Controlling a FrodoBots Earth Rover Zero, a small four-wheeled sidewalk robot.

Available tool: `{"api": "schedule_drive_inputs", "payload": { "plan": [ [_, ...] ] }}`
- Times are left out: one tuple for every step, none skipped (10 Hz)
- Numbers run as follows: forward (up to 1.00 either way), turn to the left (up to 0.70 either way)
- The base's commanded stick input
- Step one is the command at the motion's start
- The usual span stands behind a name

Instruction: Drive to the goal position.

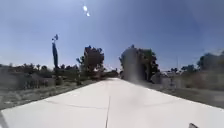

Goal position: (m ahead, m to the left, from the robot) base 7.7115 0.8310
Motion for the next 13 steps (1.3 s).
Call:
{"api": "schedule_drive_inputs", "payload": {
  "plan": [
    [0.00, 0.00],
    [0.00, 0.00],
    [0.00, 0.00],
    [0.00, 0.00],
    [0.00, 0.00],
    [0.00, 0.00],
    [0.27, 0.00],
    [0.45, 0.00],
    [0.45, 0.00],
    [0.45, 0.00],
    [0.45, 0.00],
    [0.45, 0.00],
    [0.45, 0.00]
  ]
}}
